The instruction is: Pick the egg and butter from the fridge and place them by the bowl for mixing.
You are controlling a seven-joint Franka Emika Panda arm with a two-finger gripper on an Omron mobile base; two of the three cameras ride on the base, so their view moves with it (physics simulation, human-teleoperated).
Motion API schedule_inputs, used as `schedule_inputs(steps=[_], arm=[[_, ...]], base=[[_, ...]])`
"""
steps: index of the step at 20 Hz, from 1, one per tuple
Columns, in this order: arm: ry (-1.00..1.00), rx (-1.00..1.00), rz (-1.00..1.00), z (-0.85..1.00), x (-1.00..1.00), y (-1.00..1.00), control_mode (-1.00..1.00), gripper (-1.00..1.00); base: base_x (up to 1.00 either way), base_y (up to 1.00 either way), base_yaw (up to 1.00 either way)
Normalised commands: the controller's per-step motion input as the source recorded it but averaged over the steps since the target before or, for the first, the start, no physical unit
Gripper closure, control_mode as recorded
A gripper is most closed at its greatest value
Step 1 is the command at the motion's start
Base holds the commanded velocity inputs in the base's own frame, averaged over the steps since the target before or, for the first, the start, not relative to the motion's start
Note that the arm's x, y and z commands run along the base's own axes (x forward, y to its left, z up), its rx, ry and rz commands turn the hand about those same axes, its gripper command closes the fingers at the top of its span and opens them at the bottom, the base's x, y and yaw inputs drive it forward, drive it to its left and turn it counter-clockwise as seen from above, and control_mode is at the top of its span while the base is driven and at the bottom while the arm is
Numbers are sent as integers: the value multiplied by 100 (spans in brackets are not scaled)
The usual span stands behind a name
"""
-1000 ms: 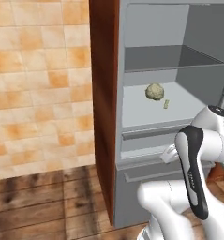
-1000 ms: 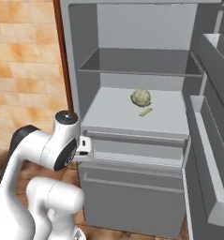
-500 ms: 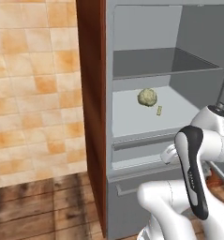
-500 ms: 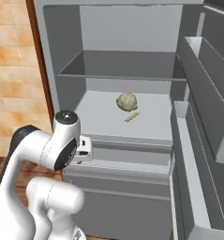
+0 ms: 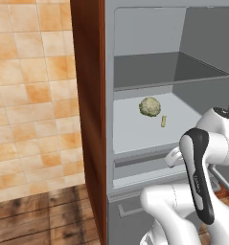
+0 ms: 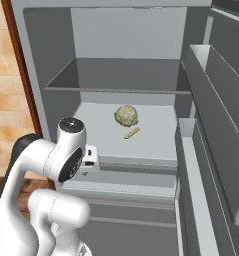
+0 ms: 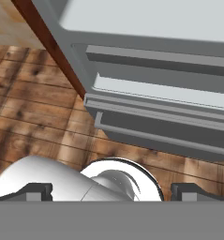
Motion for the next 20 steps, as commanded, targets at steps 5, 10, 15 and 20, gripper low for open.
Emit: schedule_inputs(steps=[5,10,15,20], arm=[[0,0,0,0,0,0,100,-100],[0,0,0,0,0,0,100,-100],[0,0,0,0,0,0,100,-100],[-1,0,-2,8,0,-3,-100,-100]], base=[[39,-9,-1],[3,0,0],[0,0,0],[-1,-3,0]])
